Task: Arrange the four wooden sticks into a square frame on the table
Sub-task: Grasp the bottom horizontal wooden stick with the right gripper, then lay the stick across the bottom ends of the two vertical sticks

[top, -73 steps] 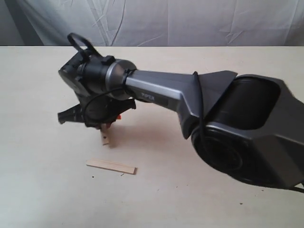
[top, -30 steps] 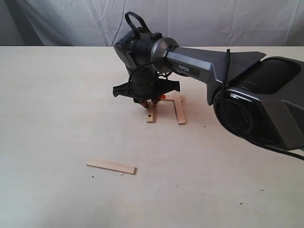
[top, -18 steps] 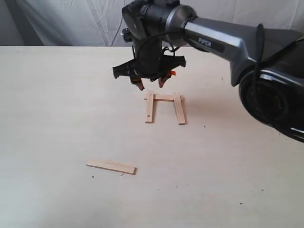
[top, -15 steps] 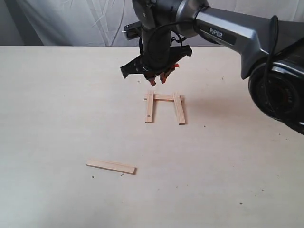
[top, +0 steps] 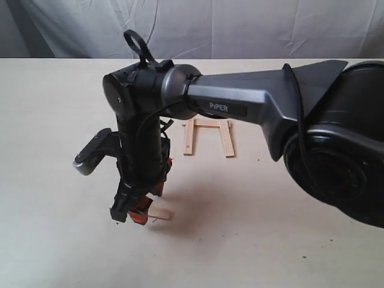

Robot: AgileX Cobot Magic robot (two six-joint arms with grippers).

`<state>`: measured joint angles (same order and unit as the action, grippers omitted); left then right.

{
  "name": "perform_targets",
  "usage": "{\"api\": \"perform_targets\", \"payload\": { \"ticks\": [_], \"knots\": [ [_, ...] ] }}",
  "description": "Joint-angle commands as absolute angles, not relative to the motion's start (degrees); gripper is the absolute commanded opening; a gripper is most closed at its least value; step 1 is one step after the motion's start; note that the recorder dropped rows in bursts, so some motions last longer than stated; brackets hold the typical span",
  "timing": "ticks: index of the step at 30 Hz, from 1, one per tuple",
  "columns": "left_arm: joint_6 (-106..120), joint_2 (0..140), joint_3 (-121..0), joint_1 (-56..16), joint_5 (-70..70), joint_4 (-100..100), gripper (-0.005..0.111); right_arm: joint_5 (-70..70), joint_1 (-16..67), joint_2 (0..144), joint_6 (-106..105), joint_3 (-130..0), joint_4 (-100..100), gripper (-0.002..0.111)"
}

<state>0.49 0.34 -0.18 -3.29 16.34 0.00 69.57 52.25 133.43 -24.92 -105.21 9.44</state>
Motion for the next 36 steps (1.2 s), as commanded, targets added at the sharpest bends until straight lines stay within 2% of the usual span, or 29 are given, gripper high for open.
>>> {"api": "perform_targets", "payload": {
  "ticks": [1,9,11,12,15,16,21,26,36],
  "knots": [
    [0.4,0.0,0.0,-3.5,16.4,0.0,0.0,66.2,53.3,132.6,-26.6,-103.6,7.9,0.06],
    [0.4,0.0,0.0,-3.5,16.4,0.0,0.0,57.7,54.9,133.1,-27.3,-101.7,6.5,0.06],
    [0.4,0.0,0.0,-3.5,16.4,0.0,0.0,57.2,54.9,133.6,-27.4,-100.6,6.5,0.055],
    [0.4,0.0,0.0,-3.5,16.4,0.0,0.0,57.4,54.9,133.8,-27.4,-100.1,6.5,0.048],
    [0.4,0.0,0.0,-3.5,16.4,0.0,0.0,58.5,54.9,133.9,-27.5,-99.5,5.2,0.01],
    [0.4,0.0,0.0,-3.5,16.4,0.0,0.0,58.3,54.9,133.4,-27.5,-99.6,4.8,0.0],
    [0.4,0.0,0.0,-3.5,16.4,0.0,0.0,58.3,53.2,127.7,-28.4,-100.6,3.8,-0.001],
    [0.4,0.0,0.0,-3.5,16.4,0.0,0.0,59.3,46.6,122.4,-40.5,-100.6,3.3,-0.001],
    [0.4,0.0,0.0,-3.5,16.4,0.0,0.0,61.4,34.4,127.0,-52.5,-100.6,2.8,-0.001]
  ]
}}
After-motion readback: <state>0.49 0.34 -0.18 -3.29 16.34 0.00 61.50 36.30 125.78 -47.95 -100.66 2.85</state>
